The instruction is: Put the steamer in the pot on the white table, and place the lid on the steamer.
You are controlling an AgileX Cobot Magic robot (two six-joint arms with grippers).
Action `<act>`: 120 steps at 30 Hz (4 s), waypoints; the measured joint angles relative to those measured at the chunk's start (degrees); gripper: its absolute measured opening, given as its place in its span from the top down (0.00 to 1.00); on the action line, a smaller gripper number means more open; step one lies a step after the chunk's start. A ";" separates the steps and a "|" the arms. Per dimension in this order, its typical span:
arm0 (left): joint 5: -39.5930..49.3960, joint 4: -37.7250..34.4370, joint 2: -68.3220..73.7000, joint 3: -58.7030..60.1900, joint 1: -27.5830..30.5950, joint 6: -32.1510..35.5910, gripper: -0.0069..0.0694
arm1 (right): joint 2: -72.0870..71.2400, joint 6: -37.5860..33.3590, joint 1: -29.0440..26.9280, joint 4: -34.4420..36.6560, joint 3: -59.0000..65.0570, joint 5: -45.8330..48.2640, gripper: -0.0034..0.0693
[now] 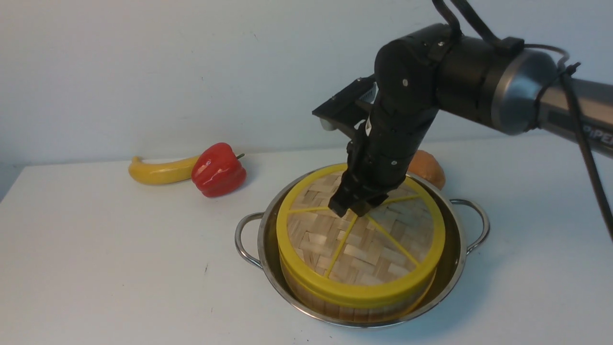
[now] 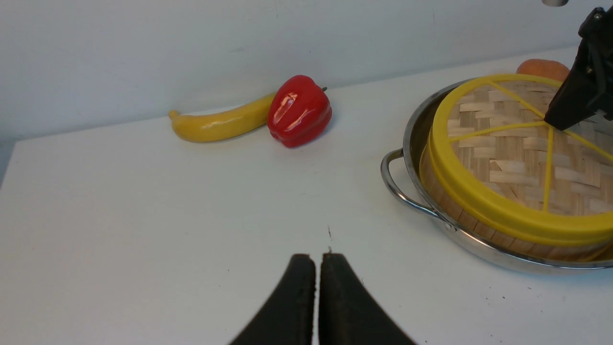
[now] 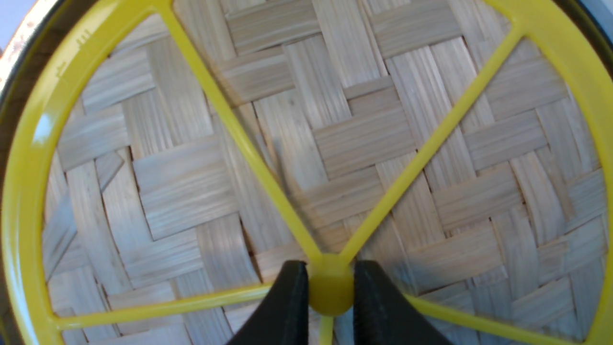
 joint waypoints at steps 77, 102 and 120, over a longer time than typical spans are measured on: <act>5.01 0.26 -0.22 0.00 0.00 1.74 0.90 | -30.32 0.99 0.05 0.57 0.41 -14.80 0.96; -26.14 13.14 -22.16 25.87 0.00 -16.37 0.90 | -80.53 32.48 0.05 -30.05 62.13 -35.41 0.95; -26.21 13.19 -22.28 25.87 0.00 -17.92 0.87 | -81.30 36.34 0.05 -24.17 64.15 -34.71 0.90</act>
